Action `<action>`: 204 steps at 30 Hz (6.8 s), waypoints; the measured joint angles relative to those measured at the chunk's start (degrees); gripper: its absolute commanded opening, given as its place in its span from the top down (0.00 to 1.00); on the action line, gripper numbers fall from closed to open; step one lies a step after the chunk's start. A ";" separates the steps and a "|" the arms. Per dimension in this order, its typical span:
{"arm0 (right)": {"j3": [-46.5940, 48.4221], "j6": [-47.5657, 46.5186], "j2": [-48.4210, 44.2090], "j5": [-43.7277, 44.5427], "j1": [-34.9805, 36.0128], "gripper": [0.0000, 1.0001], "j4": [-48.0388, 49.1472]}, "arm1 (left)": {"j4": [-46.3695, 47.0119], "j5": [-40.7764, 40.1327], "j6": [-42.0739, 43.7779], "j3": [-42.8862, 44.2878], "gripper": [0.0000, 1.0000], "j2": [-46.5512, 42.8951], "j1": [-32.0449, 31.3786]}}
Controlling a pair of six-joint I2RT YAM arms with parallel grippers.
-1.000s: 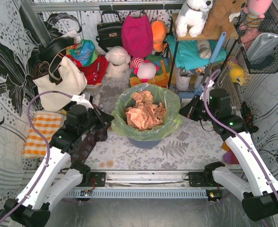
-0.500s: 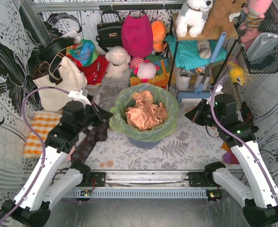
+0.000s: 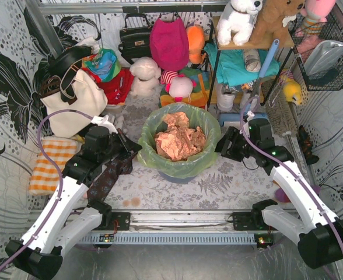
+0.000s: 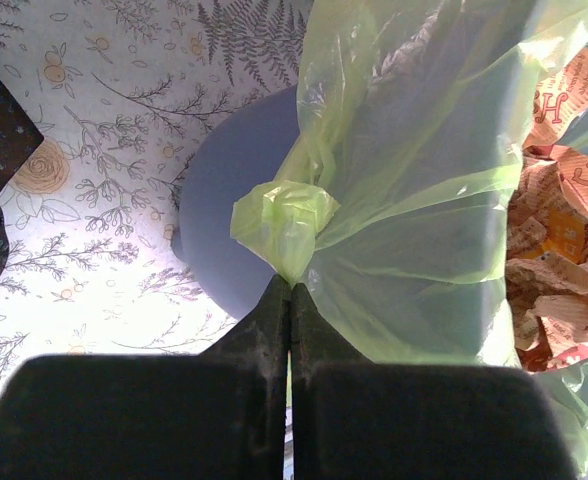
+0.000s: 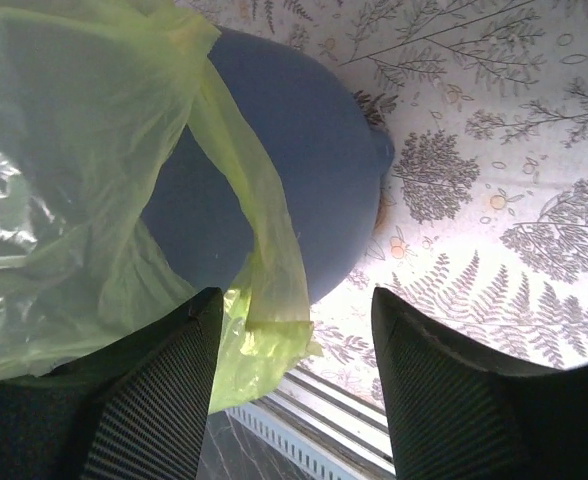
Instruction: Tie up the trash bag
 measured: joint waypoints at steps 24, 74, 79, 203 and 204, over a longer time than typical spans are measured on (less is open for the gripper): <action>-12.87 8.98 -0.96 -10.14 0.02 1.00 15.93 | 1.27 1.88 -0.46 -0.20 1.00 -0.17 0.00; 14.29 7.89 -6.05 -13.99 1.18 1.00 0.59 | 2.91 7.91 -4.50 7.56 1.00 -1.01 -0.11; 13.64 6.88 -6.78 -16.33 3.06 1.00 0.55 | 3.10 9.07 -4.74 5.70 1.00 -1.05 -0.11; 42.71 -15.06 9.60 17.53 12.76 1.00 14.16 | 34.16 10.56 2.64 38.75 1.00 23.23 2.16; 42.27 -14.56 8.79 16.79 12.76 1.00 14.12 | 34.53 11.13 2.47 38.10 1.00 22.08 2.16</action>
